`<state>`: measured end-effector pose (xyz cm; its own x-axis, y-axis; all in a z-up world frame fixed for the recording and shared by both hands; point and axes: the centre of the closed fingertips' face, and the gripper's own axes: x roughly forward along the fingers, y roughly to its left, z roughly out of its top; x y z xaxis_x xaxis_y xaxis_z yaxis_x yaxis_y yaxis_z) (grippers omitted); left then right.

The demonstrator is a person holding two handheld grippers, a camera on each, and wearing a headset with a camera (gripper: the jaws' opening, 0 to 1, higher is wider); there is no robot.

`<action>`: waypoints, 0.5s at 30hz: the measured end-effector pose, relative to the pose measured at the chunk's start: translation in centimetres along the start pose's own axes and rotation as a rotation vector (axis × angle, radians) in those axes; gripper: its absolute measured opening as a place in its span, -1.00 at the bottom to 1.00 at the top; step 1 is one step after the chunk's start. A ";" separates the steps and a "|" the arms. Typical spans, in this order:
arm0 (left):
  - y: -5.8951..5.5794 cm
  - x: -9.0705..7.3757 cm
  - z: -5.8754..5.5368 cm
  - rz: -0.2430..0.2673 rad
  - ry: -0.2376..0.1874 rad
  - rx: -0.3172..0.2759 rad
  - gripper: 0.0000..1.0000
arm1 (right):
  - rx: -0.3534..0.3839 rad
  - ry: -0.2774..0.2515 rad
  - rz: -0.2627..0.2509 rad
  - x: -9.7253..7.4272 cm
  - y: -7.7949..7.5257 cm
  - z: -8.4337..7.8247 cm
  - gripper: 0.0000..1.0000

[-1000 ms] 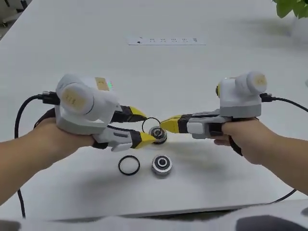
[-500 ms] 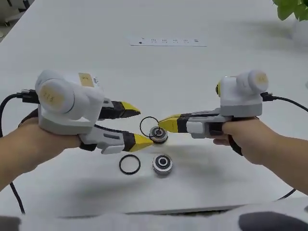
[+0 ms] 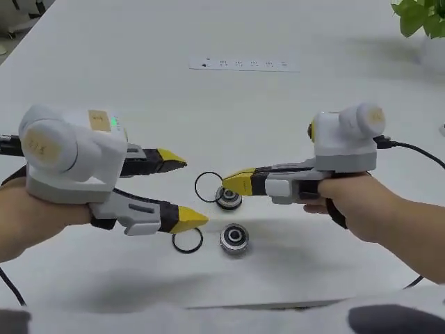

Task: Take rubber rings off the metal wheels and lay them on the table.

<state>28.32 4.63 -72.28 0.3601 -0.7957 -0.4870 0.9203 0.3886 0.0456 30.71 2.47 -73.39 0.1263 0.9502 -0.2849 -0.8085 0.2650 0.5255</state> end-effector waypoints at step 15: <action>-0.1 -1.7 -0.8 0.026 0.006 -0.002 0.29 | 0.003 0.031 0.030 0.8 1.2 -0.6 -1.00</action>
<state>27.51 6.29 -72.13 0.3833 -0.7826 -0.4905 0.9102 0.4104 0.0565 29.48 3.39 -73.50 0.0846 0.9521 -0.2937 -0.8100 0.2374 0.5362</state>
